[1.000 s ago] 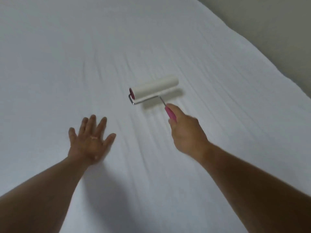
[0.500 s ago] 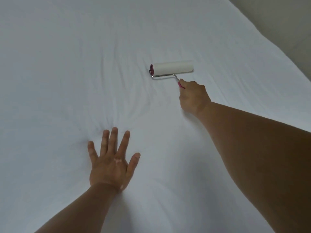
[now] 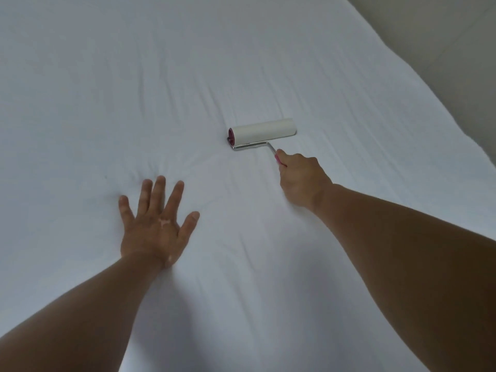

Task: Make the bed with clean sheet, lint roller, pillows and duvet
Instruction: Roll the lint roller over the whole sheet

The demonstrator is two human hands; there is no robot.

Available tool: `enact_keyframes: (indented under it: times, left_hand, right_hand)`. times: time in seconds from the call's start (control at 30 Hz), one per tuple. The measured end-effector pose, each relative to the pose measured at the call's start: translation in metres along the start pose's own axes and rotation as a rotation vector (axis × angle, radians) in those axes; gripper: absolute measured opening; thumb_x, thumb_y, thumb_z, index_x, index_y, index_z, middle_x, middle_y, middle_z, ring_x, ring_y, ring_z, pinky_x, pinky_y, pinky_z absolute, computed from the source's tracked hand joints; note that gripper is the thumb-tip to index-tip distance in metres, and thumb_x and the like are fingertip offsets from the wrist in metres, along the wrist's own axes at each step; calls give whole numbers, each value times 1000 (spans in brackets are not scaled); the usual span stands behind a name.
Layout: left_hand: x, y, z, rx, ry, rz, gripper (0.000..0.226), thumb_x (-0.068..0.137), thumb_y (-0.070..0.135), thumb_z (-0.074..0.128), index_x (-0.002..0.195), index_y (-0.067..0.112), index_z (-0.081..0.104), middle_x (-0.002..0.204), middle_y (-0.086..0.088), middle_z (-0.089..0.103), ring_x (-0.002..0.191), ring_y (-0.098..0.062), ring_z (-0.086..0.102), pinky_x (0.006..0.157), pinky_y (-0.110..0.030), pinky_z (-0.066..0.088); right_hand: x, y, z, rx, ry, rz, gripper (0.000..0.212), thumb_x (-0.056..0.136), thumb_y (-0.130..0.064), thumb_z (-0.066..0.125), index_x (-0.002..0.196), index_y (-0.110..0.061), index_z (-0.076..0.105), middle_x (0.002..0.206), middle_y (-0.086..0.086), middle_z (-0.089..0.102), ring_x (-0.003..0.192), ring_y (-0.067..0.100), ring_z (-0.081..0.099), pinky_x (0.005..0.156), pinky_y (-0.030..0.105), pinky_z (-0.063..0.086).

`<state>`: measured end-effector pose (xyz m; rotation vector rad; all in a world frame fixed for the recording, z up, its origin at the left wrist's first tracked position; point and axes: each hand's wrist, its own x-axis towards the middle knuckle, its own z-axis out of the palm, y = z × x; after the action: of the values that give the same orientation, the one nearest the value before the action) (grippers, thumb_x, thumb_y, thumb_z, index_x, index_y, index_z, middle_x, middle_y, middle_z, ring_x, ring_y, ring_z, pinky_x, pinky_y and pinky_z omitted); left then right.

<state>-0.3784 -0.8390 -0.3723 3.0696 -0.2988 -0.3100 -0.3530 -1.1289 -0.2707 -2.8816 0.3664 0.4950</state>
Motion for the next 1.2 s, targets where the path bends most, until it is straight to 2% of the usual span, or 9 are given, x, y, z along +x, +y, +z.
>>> enact_keyframes:
  times: [0.13,0.3,0.43,0.77,0.93,1.03,1.2]
  left_hand:
    - [-5,2,-6,-25,4,6,77,90,74,-5,156,35,-12,166,0,-14,152,-22,-18,118,-59,-9]
    - [-38,17,-4,-55,6,6,76,92,70,-4,158,32,-8,166,-1,-12,152,-23,-14,120,-58,-5]
    - [-77,35,-3,-61,-15,19,75,92,71,-3,157,33,-9,166,-1,-12,152,-24,-14,120,-57,-4]
    - [-151,69,9,-46,-30,1,75,94,69,-2,158,29,-7,167,0,-9,153,-23,-12,120,-58,-4]
    - [-181,85,15,-44,-39,-31,75,95,67,0,158,26,-6,167,-2,-9,152,-22,-13,120,-56,-5]
    - [-195,88,18,-46,-33,-28,75,96,66,3,158,25,-2,167,-4,-6,153,-24,-9,120,-56,-3]
    - [-219,92,21,-26,-53,-19,75,95,66,3,158,27,-4,167,-3,-7,153,-23,-10,120,-55,-4]
  right_hand:
    - [-47,22,18,35,25,17,47,104,-19,35,151,-28,34,113,5,62,94,31,52,81,37,51]
    - [-112,47,42,105,15,38,49,105,-24,34,153,-34,30,104,6,66,97,33,59,83,42,54]
    - [-161,71,60,176,10,90,46,105,-33,32,150,-41,29,90,7,62,84,33,61,83,43,56]
    - [-276,115,92,237,-2,156,47,105,-42,32,151,-49,23,82,7,62,80,31,66,78,40,57]
    - [-336,137,105,266,-14,165,47,105,-42,33,150,-51,23,85,5,66,81,28,67,79,41,56]
    - [-371,152,116,275,-17,173,48,106,-41,32,151,-52,19,81,0,63,76,21,65,77,39,56]
    - [-429,179,135,328,-58,174,52,107,-39,31,154,-50,12,74,-10,56,66,8,59,70,27,55]
